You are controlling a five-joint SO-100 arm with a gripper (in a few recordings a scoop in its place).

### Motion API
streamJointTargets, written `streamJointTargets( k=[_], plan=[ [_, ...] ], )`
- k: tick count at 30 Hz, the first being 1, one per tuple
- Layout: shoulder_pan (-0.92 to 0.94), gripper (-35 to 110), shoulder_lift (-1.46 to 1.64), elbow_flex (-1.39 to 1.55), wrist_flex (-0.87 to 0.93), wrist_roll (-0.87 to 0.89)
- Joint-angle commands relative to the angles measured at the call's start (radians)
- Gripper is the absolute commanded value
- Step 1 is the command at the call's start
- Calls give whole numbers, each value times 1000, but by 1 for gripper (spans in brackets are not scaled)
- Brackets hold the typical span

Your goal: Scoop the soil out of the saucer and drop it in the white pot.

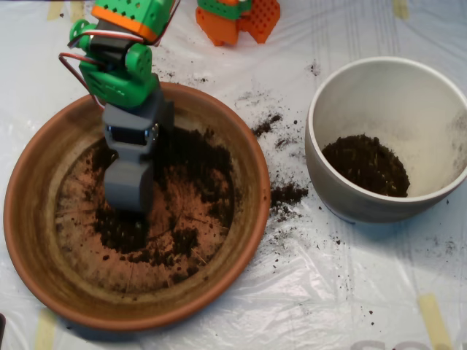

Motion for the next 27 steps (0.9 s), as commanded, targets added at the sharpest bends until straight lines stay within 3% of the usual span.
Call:
streamJointTargets(
  k=[1, 12, 15, 27],
  plan=[
    [35, 40, 35, -21, -20, -40],
    [29, 31, 115, 49, -155, -35],
    [26, 14, 133, 58, -172, -41],
    [-9, 31, 106, 34, -170, -101]
  ],
)
